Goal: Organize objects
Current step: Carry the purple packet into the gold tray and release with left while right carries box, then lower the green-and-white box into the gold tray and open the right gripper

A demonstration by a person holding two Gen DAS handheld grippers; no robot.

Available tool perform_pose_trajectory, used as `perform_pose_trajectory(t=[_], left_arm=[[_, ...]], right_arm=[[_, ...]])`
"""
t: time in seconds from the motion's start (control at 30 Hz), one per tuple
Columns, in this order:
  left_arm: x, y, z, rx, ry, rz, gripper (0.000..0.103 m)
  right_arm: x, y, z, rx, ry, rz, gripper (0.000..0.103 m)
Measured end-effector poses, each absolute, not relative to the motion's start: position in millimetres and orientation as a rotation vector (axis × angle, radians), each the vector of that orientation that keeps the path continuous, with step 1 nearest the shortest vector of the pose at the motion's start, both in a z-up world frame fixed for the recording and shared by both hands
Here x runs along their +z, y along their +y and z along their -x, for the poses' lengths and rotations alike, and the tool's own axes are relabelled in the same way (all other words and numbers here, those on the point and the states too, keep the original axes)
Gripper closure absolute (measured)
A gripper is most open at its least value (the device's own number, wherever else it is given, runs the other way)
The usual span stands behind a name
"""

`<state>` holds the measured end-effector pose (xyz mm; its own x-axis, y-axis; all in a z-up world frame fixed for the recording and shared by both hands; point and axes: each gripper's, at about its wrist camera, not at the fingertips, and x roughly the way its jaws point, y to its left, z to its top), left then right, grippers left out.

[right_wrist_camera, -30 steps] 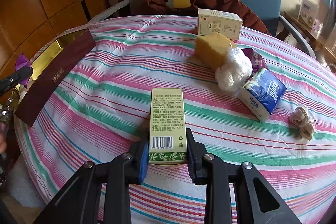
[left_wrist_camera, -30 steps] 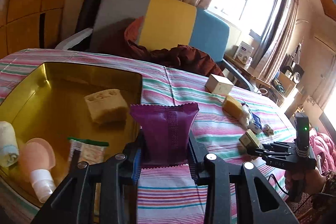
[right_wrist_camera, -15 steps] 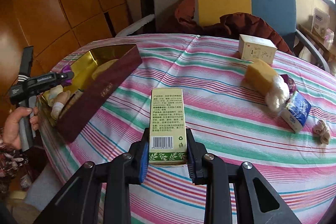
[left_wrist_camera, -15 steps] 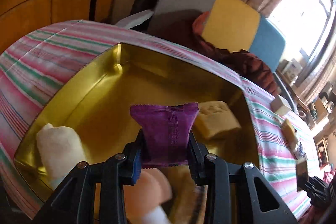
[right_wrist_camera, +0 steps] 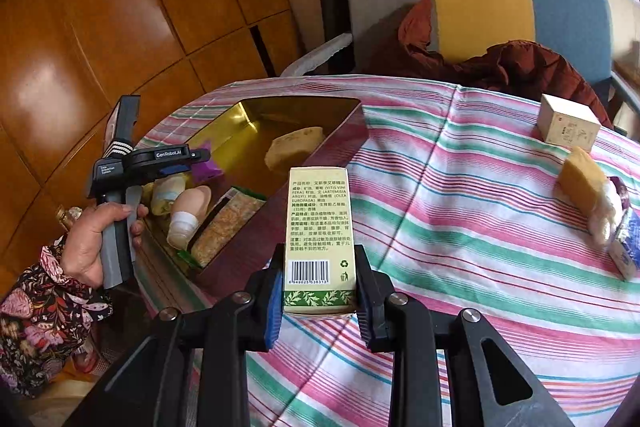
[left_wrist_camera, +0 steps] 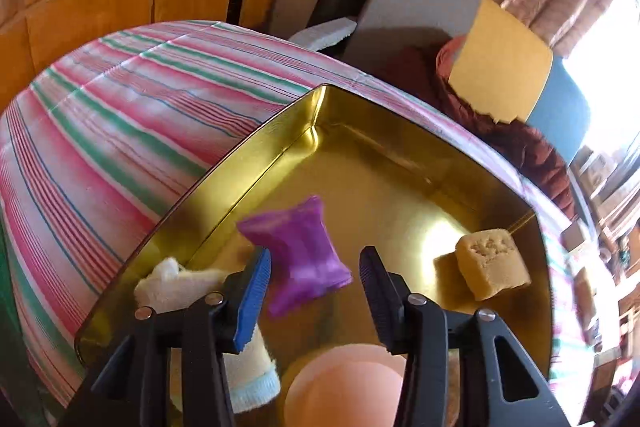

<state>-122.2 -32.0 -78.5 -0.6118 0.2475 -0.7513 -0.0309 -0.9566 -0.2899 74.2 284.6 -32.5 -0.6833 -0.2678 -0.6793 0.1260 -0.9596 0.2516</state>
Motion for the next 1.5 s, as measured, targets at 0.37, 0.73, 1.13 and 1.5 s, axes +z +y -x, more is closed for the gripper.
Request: perform_pose_trajectory(t=[0.37,0.73,1.13,1.5], left_arm=[[-64,-36,56,2.686,-0.576,1.093,0.055],[-58,-41,12,2.745,-0.555,1.1,0.053],[-57,-60,7,2.769,-0.603,1.088,0.053],[-56,-66,7,2.768,-0.642,1.08,0.053]], right_arm=[[-29,235,-53,-2.62,-0.118,-1.126,0.073],[-30,181,28,-2.477,-0.176,-1.245,0.073],[-51,124,116,-2.45,-0.016,-1.406,0.073],[-69,102,141,-2.444,-0.089,-1.449,0.061]])
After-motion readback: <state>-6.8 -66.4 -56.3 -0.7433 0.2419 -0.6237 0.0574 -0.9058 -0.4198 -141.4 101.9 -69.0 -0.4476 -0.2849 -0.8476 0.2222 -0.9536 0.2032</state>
